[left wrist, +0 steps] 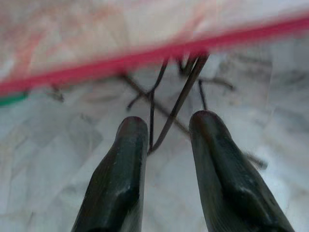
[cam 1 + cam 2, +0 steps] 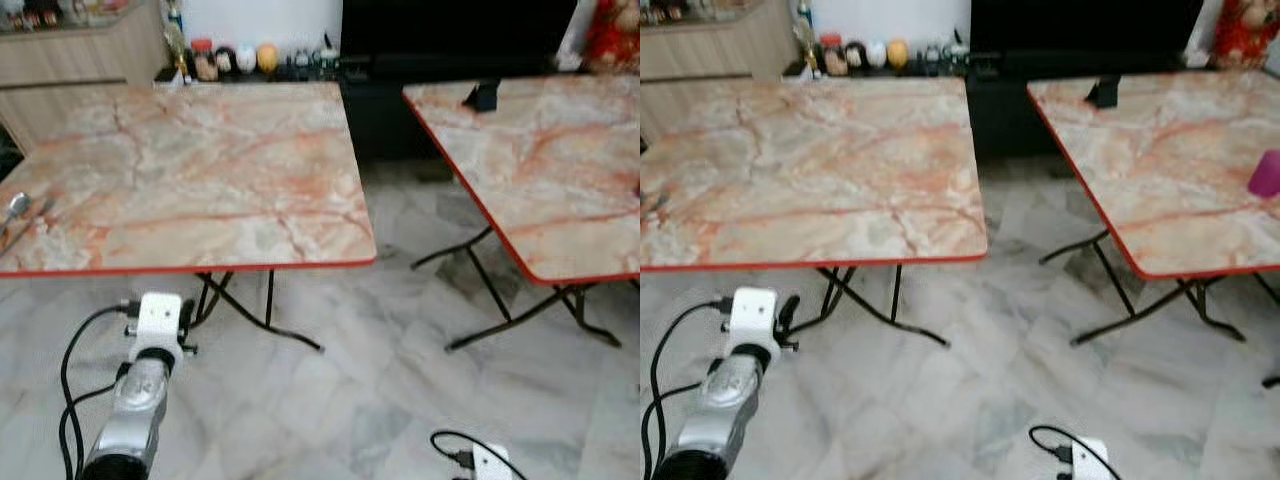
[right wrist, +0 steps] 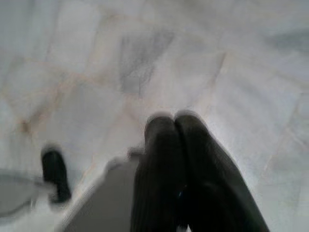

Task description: Setting the table

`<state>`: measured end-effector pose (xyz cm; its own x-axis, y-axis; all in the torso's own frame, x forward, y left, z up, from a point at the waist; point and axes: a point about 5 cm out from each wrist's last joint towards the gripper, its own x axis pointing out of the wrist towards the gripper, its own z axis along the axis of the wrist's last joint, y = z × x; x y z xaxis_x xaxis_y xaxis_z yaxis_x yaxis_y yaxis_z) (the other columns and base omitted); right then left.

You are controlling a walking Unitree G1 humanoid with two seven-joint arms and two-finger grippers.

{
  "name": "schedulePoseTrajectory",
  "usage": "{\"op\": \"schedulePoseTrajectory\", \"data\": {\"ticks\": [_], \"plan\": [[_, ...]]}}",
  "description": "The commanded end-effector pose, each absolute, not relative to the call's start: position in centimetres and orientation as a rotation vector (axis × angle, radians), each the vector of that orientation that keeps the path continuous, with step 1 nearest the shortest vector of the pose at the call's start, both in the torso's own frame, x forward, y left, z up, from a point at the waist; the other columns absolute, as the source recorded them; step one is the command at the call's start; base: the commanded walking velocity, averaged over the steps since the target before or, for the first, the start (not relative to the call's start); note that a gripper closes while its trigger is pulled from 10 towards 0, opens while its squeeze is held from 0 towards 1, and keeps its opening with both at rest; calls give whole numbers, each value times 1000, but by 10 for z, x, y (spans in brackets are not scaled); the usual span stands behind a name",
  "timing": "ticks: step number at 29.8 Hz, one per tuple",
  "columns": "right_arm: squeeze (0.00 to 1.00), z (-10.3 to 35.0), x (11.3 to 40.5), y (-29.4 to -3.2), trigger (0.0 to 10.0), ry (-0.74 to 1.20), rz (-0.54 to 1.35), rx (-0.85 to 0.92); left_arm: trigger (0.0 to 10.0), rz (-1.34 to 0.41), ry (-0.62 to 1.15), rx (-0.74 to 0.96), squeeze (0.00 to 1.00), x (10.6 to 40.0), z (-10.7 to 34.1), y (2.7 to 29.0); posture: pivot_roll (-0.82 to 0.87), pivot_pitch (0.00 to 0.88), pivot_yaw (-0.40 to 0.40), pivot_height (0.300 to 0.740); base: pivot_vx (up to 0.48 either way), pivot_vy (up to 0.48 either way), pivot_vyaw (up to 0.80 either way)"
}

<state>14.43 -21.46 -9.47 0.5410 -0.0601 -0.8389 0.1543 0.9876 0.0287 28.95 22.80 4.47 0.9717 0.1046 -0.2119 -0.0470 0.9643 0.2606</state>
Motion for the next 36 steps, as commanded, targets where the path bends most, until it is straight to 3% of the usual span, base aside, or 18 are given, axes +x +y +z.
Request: {"op": "schedulePoseTrajectory", "data": {"ticks": [1, 14, 36], "plan": [[0, -94, 149, -211, 10000, 982, -121, 113, 10000, 75, 299, 266, 0, 282, 28, 230, 80, 5, -11, 740, 0, 345, 0], [0, -93, 149, -211, 10000, 979, -120, 112, 10000, 35, 626, 244, 0, 256, -26, 221, 63, 0, -15, 740, 0, 339, 0], [0, -94, 147, -212, 10000, 985, -120, 104, 10000, 69, 810, 209, 0, 219, -57, 219, 44, 0, -14, 740, 0, 323, 0]]}}
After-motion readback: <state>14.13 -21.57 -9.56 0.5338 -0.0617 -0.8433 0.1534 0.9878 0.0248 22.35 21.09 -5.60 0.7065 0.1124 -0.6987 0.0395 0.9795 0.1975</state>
